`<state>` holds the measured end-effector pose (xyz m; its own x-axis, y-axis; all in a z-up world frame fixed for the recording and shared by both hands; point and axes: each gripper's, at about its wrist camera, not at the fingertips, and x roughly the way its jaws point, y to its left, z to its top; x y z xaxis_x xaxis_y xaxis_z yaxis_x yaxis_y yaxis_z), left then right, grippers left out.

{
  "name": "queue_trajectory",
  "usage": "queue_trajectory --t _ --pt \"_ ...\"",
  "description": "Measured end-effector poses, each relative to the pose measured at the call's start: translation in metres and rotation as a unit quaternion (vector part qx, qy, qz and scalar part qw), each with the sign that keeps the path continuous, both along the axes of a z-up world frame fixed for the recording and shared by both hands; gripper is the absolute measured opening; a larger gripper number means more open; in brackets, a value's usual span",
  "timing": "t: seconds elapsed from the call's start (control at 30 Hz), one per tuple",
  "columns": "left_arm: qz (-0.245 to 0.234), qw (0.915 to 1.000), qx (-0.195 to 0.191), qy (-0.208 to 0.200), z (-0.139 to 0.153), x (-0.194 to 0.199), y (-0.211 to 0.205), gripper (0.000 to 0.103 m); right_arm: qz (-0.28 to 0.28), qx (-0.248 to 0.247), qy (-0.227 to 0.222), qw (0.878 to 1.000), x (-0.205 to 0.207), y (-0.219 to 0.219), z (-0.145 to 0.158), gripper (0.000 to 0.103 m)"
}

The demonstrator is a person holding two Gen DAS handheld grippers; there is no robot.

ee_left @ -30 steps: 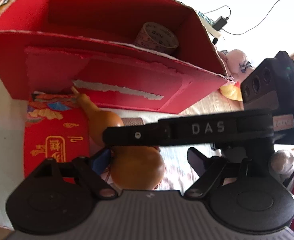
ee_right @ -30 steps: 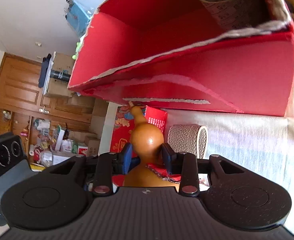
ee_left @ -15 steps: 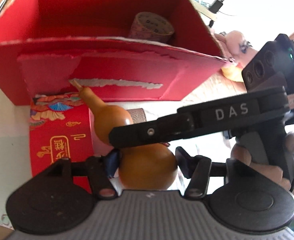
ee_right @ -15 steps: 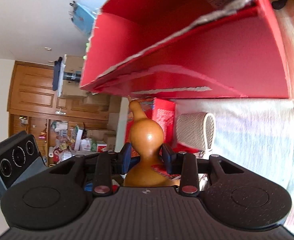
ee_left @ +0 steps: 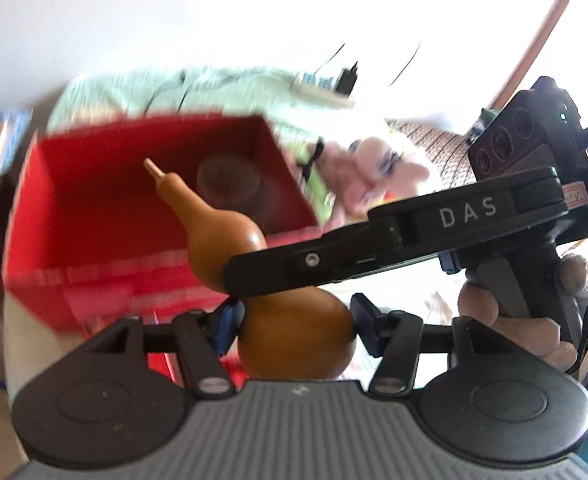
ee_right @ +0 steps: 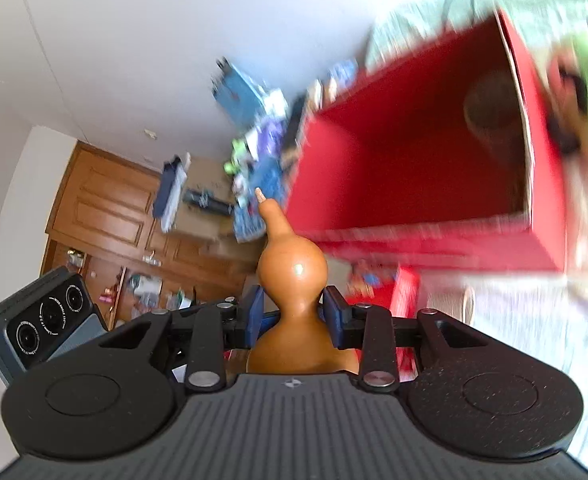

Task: Organize objects
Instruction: 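Lift the gourd with the right gripper and carry it into the box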

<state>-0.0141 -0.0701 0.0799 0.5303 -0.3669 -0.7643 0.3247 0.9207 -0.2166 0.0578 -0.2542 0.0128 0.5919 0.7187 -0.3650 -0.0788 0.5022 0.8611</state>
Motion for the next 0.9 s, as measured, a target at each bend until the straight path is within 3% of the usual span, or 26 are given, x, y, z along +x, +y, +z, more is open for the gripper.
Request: queue_trajectory --t 0.23,0.43,0.57,0.9 --pt "-0.037 0.9972 0.036 -0.053 0.036 0.045 0.0 0.058 -0.05 -0.029 -0.032 0.998 0.032 -0.011 0.039 0.035" --pt "-0.067 0.9959 0.038 -0.048 0.031 0.091 0.014 0.059 -0.094 -0.053 0.006 0.994 0.076 -0.011 0.042 0.035" --pt "-0.089 0.9954 0.034 -0.014 0.003 0.132 0.025 0.059 -0.12 -0.07 0.046 0.989 0.097 -0.008 0.026 0.035" --pt "-0.115 0.9874 0.017 0.107 -0.08 0.186 0.053 0.058 -0.168 -0.078 0.162 0.969 0.13 0.001 -0.044 0.035"
